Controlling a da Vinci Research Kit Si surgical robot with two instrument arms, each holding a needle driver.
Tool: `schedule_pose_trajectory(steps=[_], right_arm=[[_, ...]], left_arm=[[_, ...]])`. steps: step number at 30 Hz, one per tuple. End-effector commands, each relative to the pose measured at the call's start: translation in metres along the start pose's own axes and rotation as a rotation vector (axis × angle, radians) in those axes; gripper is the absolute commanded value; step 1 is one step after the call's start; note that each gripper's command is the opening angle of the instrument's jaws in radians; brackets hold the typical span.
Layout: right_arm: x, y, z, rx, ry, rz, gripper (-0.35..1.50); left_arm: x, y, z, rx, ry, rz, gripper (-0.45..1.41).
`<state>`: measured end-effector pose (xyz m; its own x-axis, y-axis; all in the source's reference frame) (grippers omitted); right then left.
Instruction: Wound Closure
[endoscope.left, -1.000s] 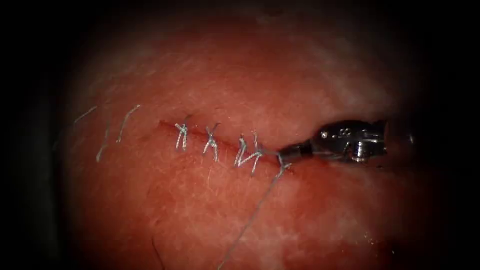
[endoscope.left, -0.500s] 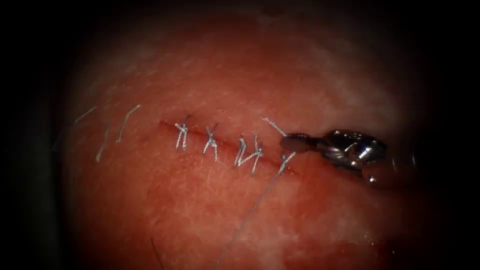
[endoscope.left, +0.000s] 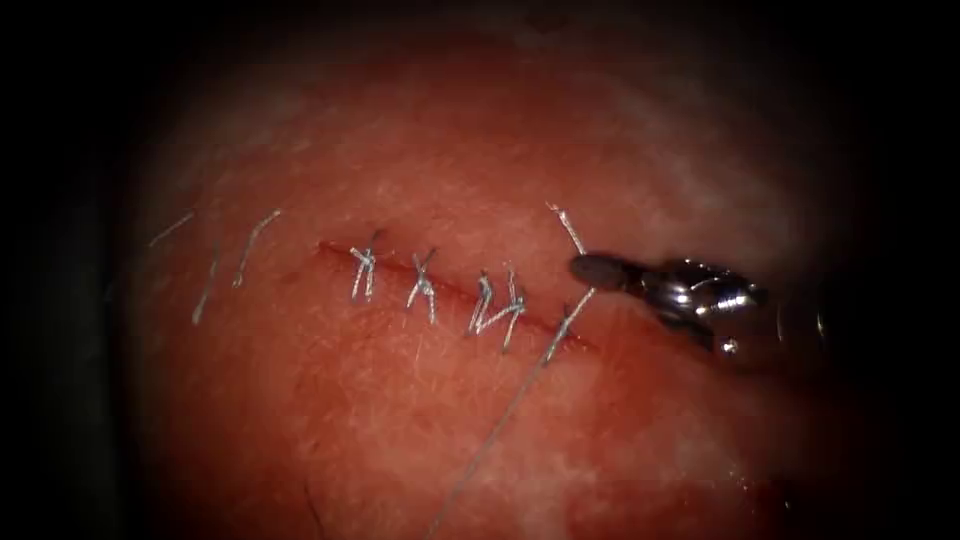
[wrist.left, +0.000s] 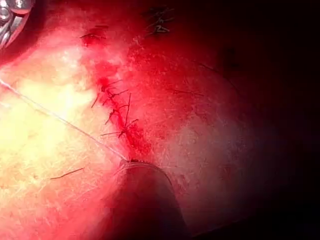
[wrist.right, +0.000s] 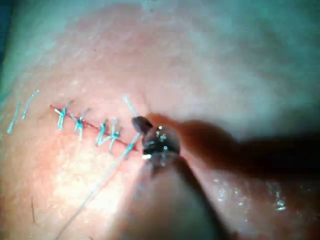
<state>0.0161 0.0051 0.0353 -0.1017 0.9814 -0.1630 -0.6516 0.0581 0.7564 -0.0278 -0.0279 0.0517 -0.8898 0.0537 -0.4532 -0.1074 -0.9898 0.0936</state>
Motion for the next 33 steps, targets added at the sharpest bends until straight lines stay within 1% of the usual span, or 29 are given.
schedule_pose_trajectory(steps=[1, 5, 12, 18, 27, 33], right_arm=[[-0.0012, 0.0005, 0.0006, -0.007, -0.006, -0.013, -0.35], [-0.0008, 0.0017, 0.0011, -0.027, 0.01, -0.023, -0.35], [-0.0004, 0.0032, 0.0023, -0.044, 0.009, -0.037, -0.35], [-0.0003, 0.0034, 0.0025, -0.042, 0.009, -0.037, -0.35], [0.0007, 0.0039, 0.0029, -0.054, 0.018, -0.033, -0.35], [0.0006, 0.004, 0.0028, -0.055, 0.019, -0.033, -0.35]], left_arm=[[0.0002, 0.0019, 0.0001, -0.011, 0.002, -0.006, -0.45], [0.0001, 0.0031, 0.0001, -0.019, 0.0, -0.004, -0.45], [-0.0004, 0.0051, 0.0004, -0.034, -0.006, -0.004, -0.45], [-0.001, 0.0058, 0.0002, -0.041, -0.005, -0.008, -0.45], [-0.0018, 0.0063, 0.0, -0.046, -0.007, -0.013, -0.45], [-0.0018, 0.0062, 0.0, -0.047, -0.007, -0.013, -0.45]])
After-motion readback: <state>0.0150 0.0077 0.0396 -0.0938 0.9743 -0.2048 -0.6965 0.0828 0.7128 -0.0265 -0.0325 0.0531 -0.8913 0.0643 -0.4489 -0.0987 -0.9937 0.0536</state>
